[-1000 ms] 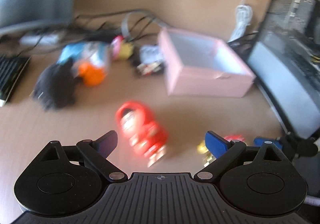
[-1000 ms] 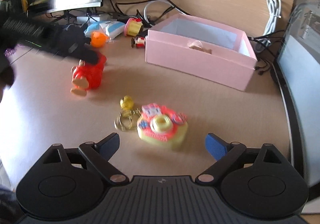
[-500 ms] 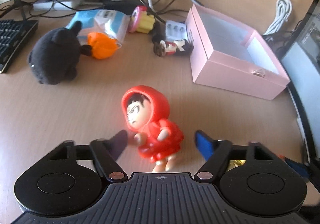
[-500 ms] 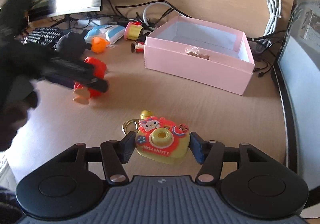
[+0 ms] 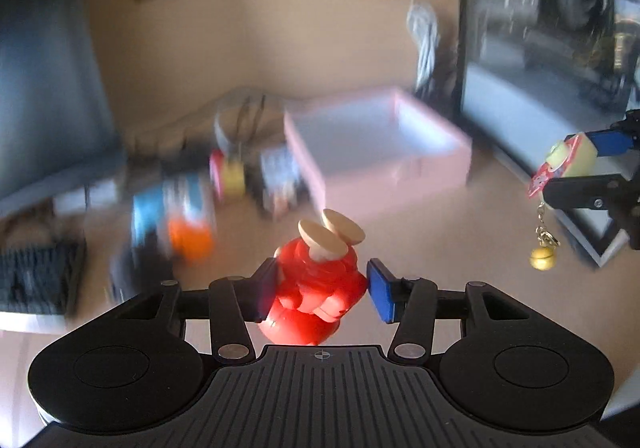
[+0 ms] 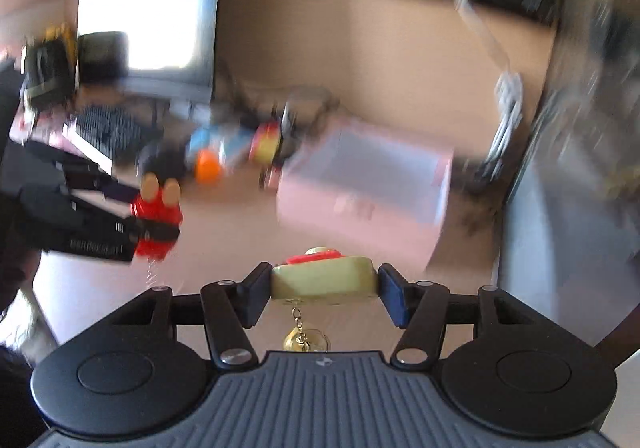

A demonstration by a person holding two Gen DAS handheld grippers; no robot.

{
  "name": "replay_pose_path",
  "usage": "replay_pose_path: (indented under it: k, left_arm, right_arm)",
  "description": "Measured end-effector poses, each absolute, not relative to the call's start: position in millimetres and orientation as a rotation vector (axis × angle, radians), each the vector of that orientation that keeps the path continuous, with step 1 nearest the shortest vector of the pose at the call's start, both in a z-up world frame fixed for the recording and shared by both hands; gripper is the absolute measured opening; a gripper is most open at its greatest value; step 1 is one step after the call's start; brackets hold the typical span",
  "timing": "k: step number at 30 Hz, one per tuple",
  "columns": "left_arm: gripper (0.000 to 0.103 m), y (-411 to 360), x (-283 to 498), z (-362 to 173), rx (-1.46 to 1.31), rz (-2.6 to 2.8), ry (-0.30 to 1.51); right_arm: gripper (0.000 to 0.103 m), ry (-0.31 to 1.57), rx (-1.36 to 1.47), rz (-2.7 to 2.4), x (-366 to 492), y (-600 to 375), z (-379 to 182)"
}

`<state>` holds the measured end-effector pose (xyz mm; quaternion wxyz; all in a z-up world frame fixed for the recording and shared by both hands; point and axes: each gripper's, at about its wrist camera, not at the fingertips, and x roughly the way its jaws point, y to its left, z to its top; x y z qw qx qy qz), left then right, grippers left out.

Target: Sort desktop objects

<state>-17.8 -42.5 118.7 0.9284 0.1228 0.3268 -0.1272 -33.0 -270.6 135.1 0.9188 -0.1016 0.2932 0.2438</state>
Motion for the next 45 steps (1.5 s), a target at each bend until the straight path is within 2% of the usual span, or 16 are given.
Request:
replay_pose_path:
  k: [5,11,13,15,23,25,30,32,34,41,45]
  left_arm:
    - [0.053,-75,43,142,0.365,-0.348,0.514]
    - [0.056,-121,139,137,0.416,-0.429,0.475]
    - [0.064,-114,155,135,0.348,-0.432,0.501]
    - [0.085,-90,156,135,0.268,-0.438,0.525]
    - [0.091,4,111,78,0.15,-0.293,0.718]
    - [0.093,21,98,65,0.139,-0.254,0.758]
    - [0.095,53,79,52,0.148,-0.157,0.79]
    - [0.095,67,76,52,0.141,-0.114,0.79]
    - [0.095,82,73,57,0.118,-0.079,0.785]
    - [0.096,133,73,73,0.057,-0.002,0.749]
    - [0.096,147,71,81,-0.003,-0.033,0.73]
  right_arm:
    - [0.058,0.492,-0.171,0.447,-24,-272,166]
    - [0.058,0.514,-0.142,0.353,6,-262,154]
    - [0.058,0.516,-0.133,0.311,21,-258,152]
    - [0.058,0.495,-0.133,0.283,32,-253,155]
    - [0.058,0.459,-0.158,0.19,109,-221,140]
    - [0.067,0.483,-0.17,0.158,123,-213,128]
    - [0.067,0.565,-0.157,0.247,130,-184,98]
    - [0.065,0.583,-0.223,0.316,126,-157,84]
    - [0.055,0.579,-0.315,0.387,120,-126,73]
    - [0.054,0.528,-0.703,0.516,120,-22,18]
    - [0.032,0.566,-0.748,0.476,144,-10,-2]
